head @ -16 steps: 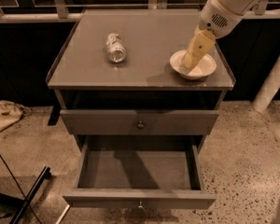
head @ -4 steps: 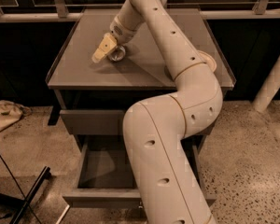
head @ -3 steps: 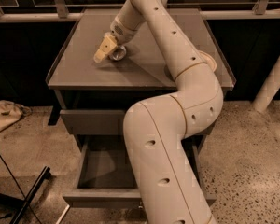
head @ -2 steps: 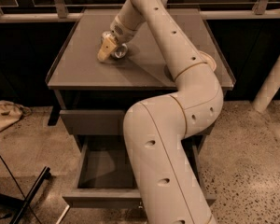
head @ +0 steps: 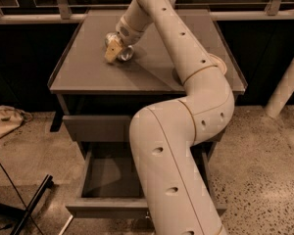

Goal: Place 7up can into middle drawer

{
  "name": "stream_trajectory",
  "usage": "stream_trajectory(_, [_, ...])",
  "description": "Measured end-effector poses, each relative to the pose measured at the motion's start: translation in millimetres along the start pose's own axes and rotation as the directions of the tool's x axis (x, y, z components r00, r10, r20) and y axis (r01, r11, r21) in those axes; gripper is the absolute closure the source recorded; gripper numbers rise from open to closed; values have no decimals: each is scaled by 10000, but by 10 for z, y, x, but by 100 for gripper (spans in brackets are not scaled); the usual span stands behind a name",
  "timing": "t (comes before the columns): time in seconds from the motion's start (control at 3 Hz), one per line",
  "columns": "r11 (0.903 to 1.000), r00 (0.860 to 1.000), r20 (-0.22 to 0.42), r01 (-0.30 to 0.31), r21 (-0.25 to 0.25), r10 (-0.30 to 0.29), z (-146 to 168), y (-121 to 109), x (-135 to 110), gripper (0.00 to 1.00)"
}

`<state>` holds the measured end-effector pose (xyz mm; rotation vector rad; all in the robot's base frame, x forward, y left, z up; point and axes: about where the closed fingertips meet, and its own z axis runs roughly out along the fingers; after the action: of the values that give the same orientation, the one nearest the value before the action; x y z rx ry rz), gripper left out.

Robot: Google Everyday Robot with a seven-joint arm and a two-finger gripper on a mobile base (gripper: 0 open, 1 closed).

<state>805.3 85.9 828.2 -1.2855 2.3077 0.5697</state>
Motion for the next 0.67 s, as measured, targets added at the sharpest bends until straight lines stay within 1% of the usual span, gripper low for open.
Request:
stream_trajectory(0.33, [10000, 10000, 0, 0, 0, 0, -36, 6, -24, 100])
stream_trajectory(0.67, [9936, 9980, -335, 499, -1014, -535, -132, 232, 169, 100])
